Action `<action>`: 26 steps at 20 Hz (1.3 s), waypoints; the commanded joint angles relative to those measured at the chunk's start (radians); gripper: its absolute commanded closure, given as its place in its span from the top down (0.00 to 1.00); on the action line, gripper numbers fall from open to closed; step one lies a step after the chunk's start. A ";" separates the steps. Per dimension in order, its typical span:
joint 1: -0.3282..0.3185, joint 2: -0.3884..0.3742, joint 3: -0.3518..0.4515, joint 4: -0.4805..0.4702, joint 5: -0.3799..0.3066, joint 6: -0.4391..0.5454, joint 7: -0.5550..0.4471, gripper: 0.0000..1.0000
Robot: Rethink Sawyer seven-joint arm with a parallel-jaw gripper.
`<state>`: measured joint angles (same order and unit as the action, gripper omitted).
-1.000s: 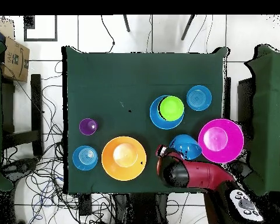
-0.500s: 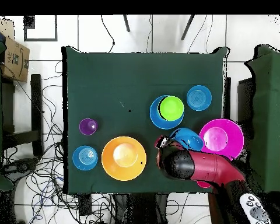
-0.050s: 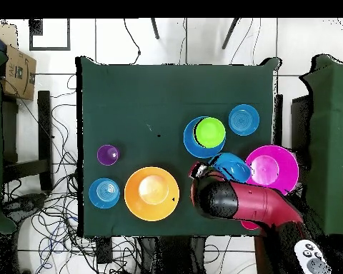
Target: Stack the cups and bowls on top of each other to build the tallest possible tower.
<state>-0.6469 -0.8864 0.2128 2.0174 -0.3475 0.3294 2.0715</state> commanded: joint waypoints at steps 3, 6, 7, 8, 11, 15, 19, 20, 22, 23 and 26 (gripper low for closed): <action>0.069 -0.047 0.084 -0.086 0.086 0.249 -0.009 0.00; 0.091 -0.054 0.075 -0.131 0.105 0.315 -0.007 0.00; 0.098 -0.049 0.072 -0.149 0.107 0.334 -0.008 0.00; 0.105 -0.044 0.071 -0.167 0.109 0.350 -0.007 0.00; 0.129 -0.022 0.059 -0.224 0.104 0.390 0.004 0.00; 0.150 0.019 0.049 -0.296 0.089 0.434 0.008 0.00; 0.148 0.044 0.056 -0.330 0.107 0.490 0.000 0.00; 0.147 0.047 0.057 -0.332 0.112 0.499 -0.003 0.00; 0.142 0.052 0.060 -0.336 0.120 0.512 -0.013 0.00; 0.142 0.055 0.060 -0.343 0.120 0.515 -0.019 0.00; 0.143 0.058 0.059 -0.346 0.123 0.525 -0.025 0.00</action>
<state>-0.5235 -0.8840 0.2129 1.7375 -0.2379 0.7436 2.0715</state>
